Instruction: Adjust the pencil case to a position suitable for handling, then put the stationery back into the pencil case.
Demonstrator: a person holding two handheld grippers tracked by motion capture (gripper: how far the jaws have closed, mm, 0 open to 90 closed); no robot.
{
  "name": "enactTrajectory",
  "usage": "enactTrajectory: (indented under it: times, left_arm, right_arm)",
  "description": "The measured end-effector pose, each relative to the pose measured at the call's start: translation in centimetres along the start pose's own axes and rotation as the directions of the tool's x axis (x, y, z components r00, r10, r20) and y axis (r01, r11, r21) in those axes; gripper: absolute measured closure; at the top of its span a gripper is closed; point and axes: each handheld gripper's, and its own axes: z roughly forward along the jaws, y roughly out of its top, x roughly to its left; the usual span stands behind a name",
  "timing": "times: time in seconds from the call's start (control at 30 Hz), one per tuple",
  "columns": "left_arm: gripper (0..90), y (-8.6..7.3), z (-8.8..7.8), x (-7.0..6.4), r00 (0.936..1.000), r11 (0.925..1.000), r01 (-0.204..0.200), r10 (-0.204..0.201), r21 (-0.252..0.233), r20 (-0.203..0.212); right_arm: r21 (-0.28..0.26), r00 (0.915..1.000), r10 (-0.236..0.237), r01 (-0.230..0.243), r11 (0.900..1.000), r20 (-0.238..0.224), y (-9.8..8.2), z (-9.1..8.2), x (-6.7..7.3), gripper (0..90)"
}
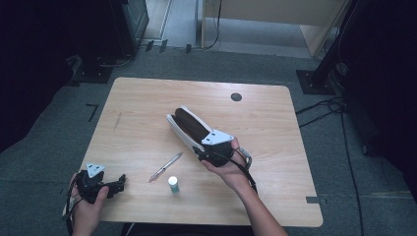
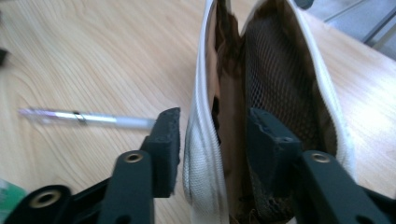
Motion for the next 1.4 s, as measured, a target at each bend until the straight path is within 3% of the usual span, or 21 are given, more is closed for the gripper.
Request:
enactTrajectory:
  times: [0.43, 0.63, 0.77, 0.87, 1.17, 1.4]
  left_arm:
    - [0.0, 0.0, 0.0, 0.0, 1.0000, 1.0000, 0.000, 0.000, 0.000, 0.000]
    - [0.0, 0.0, 0.0, 0.0, 1.0000, 1.0000, 0.001, -0.001, 0.000, 0.000]
    - [0.0, 0.0, 0.0, 0.0, 1.0000, 1.0000, 0.000, 0.000, 0.000, 0.000]
    - [0.0, 0.0, 0.0, 0.0, 1.0000, 1.0000, 0.000, 0.000, 0.000, 0.000]
    - [0.0, 0.0, 0.0, 0.0, 1.0000, 1.0000, 0.000, 0.000, 0.000, 0.000]
    - [0.0, 0.0, 0.0, 0.0, 1.0000, 1.0000, -0.001, 0.001, 0.001, 0.000]
  right_arm:
    - [-0.070, 0.9974, 0.043, -0.047, 0.996, -0.059, 0.3, -3.3, 0.5, 43.6]
    - [-0.081, 0.9899, 0.084, -0.094, 0.992, -0.114, -0.2, -4.2, 1.0, 36.7]
    - [-0.083, 0.9863, 0.088, -0.100, 0.991, -0.139, -0.6, -4.5, 1.4, 32.5]
    - [-0.073, 0.9875, 0.112, -0.121, 0.990, -0.110, -0.8, -4.5, 1.7, 30.3]
    - [-0.074, 0.9859, 0.095, -0.106, 0.992, -0.138, -1.4, -4.2, 2.7, 42.3]
    - [-0.085, 0.9779, 0.082, -0.099, 0.991, -0.192, -1.4, -4.2, 3.8, 54.7]
